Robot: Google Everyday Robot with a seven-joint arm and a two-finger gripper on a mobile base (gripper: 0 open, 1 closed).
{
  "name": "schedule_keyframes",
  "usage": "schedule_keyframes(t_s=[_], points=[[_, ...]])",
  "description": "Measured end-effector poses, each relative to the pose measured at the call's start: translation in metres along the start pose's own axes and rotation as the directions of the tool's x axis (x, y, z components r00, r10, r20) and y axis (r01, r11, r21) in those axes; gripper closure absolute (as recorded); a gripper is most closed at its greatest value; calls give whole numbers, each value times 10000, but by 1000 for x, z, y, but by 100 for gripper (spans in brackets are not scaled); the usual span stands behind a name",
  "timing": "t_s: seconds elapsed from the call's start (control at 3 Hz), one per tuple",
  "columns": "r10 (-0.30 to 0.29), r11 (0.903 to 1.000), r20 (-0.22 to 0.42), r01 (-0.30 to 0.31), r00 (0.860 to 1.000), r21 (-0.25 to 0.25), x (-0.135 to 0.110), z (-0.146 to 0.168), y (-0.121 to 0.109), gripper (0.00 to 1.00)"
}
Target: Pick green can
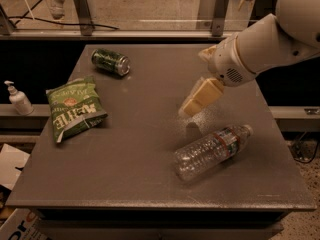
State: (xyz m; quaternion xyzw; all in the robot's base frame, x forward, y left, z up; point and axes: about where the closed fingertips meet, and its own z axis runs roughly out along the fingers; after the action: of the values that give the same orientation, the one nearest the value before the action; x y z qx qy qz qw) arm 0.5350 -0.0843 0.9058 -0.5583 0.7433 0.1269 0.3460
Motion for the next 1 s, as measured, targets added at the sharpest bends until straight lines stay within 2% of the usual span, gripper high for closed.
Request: schedule_keyframes(t_s=[0.33, 0.67, 1.0], points=[[-1, 10000, 1, 1, 10000, 0, 0, 0, 0, 0], [178, 9997, 516, -187, 9985, 166, -10, 18, -17, 0], [460, 9982, 1208, -503, 9916, 329, -34, 40, -46, 0]])
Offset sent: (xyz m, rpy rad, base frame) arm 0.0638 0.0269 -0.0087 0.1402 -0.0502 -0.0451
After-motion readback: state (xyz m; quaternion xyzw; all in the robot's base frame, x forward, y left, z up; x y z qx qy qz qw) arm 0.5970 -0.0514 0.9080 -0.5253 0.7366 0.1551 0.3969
